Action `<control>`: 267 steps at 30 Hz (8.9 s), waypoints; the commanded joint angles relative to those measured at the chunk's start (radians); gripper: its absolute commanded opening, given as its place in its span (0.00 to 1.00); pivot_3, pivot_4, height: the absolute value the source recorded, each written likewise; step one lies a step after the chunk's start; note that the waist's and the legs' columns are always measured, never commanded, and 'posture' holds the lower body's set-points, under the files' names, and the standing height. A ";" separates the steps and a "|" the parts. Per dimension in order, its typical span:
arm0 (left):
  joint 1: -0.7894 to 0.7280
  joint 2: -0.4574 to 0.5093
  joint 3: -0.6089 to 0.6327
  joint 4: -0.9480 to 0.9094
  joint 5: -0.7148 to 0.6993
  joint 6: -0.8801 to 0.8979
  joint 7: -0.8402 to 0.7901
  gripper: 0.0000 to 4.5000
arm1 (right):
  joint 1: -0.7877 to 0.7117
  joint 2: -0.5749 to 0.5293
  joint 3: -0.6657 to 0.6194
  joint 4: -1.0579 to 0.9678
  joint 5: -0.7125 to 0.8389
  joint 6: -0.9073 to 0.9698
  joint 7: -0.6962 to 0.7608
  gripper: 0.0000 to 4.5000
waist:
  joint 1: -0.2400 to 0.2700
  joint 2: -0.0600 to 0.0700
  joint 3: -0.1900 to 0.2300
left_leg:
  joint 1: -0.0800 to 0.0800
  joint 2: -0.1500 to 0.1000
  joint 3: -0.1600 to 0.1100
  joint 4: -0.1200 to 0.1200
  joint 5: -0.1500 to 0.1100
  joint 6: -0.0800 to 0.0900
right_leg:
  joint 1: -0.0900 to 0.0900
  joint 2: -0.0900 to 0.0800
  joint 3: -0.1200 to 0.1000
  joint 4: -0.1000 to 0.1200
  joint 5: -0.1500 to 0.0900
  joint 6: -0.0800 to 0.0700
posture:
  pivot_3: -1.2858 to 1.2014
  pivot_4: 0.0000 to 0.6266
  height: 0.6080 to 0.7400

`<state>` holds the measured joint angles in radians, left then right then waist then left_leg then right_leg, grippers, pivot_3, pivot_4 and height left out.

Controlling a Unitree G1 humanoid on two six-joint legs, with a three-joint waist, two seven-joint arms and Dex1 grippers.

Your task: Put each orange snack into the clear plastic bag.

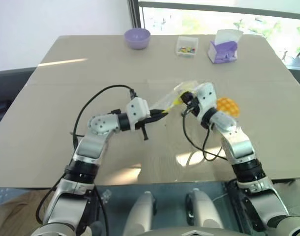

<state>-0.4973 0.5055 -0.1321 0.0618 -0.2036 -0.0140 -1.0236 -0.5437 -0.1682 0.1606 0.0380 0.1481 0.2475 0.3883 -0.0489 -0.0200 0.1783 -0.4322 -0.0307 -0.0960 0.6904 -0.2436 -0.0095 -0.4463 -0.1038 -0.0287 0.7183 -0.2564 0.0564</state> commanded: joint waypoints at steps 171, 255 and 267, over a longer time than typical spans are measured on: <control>-0.023 -0.015 0.065 0.065 -0.029 -0.038 0.054 0.00 | 0.035 -0.243 -0.045 -0.187 0.002 0.138 0.260 0.96 | 0.010 -0.001 0.000 | -0.001 -0.001 0.003 0.013 -0.003 0.005 | 0.000 -0.001 0.003 0.009 -0.001 0.001 | 0.52 0.24 0.44; -0.285 -0.136 0.231 0.046 -0.340 0.375 0.163 0.00 | -0.011 -0.673 -0.113 -0.309 -0.087 0.122 0.535 0.00 | 0.010 -0.002 0.001 | -0.003 -0.001 0.004 0.013 -0.004 0.006 | 0.000 -0.002 0.003 0.007 -0.001 0.002 | 0.52 0.24 0.44; -0.216 -0.063 0.124 -0.013 -0.285 0.368 0.054 0.00 | -0.084 -0.766 -0.133 -0.202 -0.043 0.126 0.602 0.00 | 0.017 -0.003 0.001 | -0.002 0.000 0.005 0.013 -0.005 0.006 | 0.001 -0.003 0.004 0.006 -0.002 0.003 | 0.52 0.24 0.44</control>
<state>-0.7163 0.4170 0.0046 0.0549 -0.5225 0.3856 -0.9420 -0.6233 -0.9016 0.0375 -0.1853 0.1474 0.4039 1.0060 -0.0317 -0.0226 0.1794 -0.4338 -0.0317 -0.0904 0.7031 -0.2483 -0.0032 -0.4451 -0.1066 -0.0245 0.7244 -0.2579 0.0589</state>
